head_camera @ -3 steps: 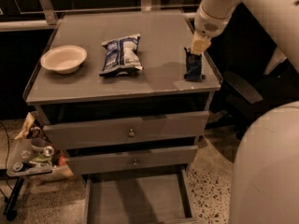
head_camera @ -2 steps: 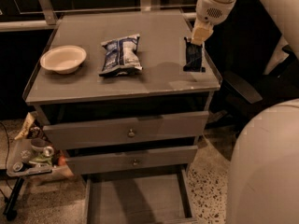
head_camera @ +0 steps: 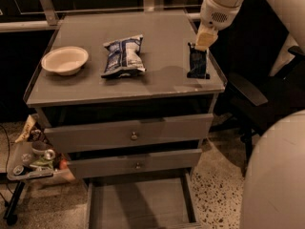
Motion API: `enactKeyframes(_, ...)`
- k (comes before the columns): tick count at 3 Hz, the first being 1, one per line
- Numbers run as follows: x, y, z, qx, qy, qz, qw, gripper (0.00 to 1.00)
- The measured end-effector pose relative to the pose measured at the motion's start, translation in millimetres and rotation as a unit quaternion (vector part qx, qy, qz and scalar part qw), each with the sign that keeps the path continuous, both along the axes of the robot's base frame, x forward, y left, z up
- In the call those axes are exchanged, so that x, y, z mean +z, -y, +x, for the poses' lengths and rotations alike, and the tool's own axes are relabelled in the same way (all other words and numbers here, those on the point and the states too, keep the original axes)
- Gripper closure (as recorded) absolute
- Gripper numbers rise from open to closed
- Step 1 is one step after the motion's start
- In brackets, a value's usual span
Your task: Place rxbar blueberry into bottom drawer
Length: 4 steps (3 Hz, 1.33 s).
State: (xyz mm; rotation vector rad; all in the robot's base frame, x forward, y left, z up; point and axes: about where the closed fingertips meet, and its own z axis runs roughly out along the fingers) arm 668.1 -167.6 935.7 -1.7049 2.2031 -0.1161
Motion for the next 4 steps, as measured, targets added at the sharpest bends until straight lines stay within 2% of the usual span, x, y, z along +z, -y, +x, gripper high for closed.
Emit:
enactKeyframes(1,-5.4,2.3,-33.5,-0.013,-0.007,0.013,0.9998,1.00)
enactKeyframes(2,-21.9,-0.8,-81.1,-0.023,-0.023,0.038,0.9988,1.00)
enactKeyframes(3,-45.3,0.7,-92.7,-0.021,-0.048,0.029,0.9982,1.00)
enactKeyframes(4,-44.9,0.6,-92.4,-0.021,-0.047,0.029,0.9982,1.00)
